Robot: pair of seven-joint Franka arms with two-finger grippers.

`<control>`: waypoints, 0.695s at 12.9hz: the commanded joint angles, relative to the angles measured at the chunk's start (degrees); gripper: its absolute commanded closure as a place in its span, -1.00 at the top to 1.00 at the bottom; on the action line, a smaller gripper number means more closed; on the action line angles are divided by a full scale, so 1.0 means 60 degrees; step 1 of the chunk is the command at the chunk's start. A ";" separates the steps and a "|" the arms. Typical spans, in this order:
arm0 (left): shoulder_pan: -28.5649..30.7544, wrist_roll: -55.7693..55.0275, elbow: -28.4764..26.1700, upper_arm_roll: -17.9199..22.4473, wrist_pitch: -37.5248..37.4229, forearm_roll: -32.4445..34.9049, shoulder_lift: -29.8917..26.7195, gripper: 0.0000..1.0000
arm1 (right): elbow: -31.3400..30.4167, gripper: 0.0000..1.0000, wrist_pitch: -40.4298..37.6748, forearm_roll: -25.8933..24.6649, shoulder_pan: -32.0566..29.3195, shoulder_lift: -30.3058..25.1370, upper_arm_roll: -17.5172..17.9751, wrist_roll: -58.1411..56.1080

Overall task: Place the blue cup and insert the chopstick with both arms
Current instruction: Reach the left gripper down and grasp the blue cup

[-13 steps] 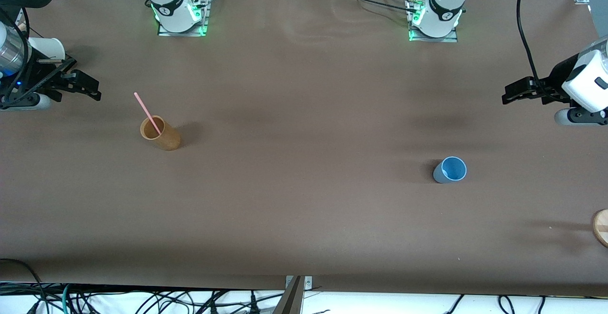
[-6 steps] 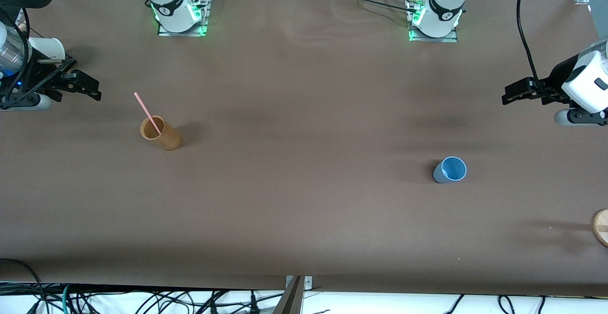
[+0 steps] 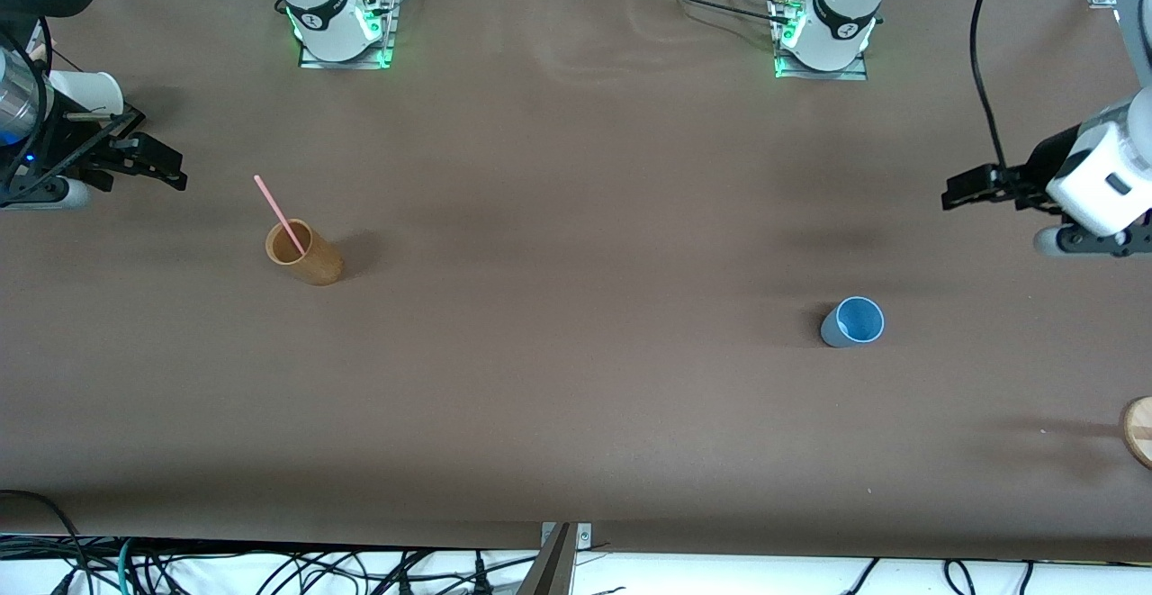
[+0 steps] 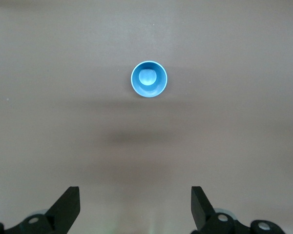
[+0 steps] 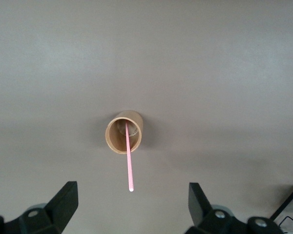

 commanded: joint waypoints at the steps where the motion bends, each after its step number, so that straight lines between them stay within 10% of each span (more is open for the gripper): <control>1: -0.0012 0.0007 0.0106 -0.0003 0.0325 0.0215 0.0881 1.00 | 0.0141 1.00 -0.0104 0.0057 -0.0048 0.0004 0.0085 0.0090; 9: -0.0011 0.0007 -0.1022 0.0012 0.3545 0.0991 0.2419 1.00 | 0.0141 1.00 -0.0133 0.0043 -0.0034 0.0019 0.0085 0.0089</control>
